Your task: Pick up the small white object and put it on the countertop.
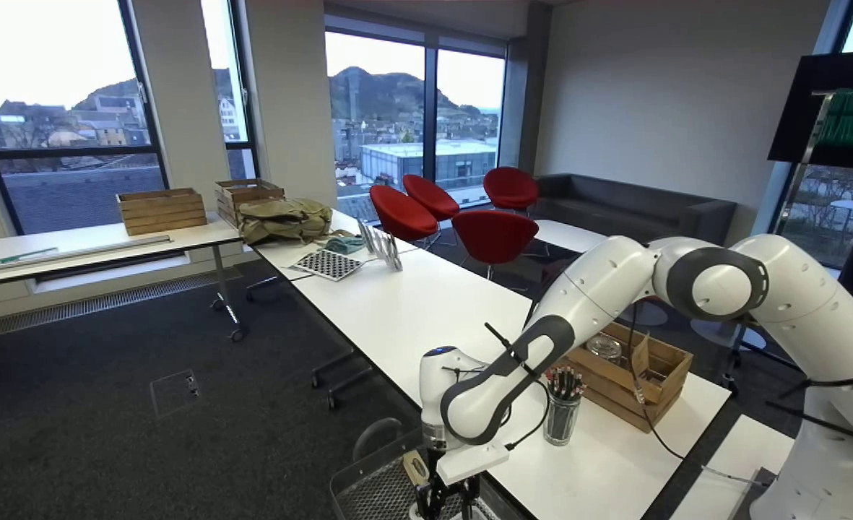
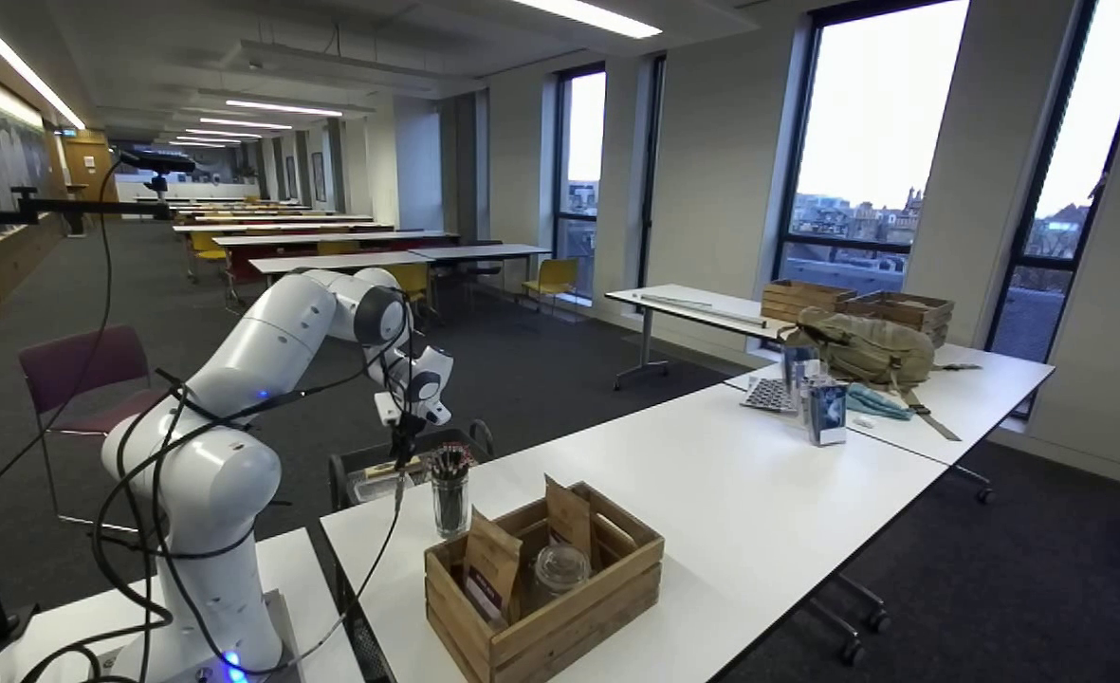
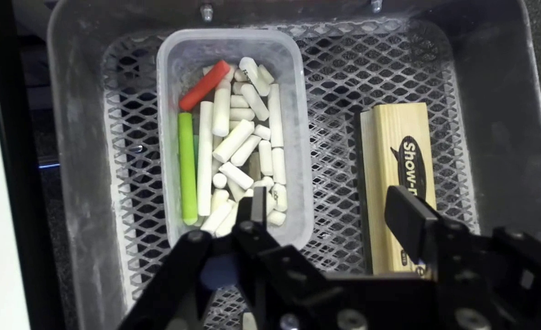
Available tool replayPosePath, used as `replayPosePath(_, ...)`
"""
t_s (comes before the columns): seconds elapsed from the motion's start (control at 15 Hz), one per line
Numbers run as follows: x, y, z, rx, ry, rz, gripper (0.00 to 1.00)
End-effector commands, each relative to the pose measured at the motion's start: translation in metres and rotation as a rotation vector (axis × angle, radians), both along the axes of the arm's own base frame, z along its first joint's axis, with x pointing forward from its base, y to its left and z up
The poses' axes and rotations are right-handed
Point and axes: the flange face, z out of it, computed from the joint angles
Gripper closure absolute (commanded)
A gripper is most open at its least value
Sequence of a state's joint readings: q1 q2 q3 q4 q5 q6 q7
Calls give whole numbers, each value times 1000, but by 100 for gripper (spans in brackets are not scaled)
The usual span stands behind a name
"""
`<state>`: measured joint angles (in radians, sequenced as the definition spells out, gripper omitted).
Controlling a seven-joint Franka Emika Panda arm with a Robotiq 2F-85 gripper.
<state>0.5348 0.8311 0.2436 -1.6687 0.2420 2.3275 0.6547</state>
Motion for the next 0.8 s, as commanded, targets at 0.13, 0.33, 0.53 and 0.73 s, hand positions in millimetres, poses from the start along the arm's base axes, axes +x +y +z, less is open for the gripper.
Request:
replayPosePath(0.13,-12,-12,5,-76,33,-85,20)
replayPosePath(0.33,-17,-15,2,-95,46,-117,28)
replayPosePath(0.53,-19,-14,1,-107,56,-140,32)
replayPosePath(0.73,-18,-13,4,-114,63,-169,31)
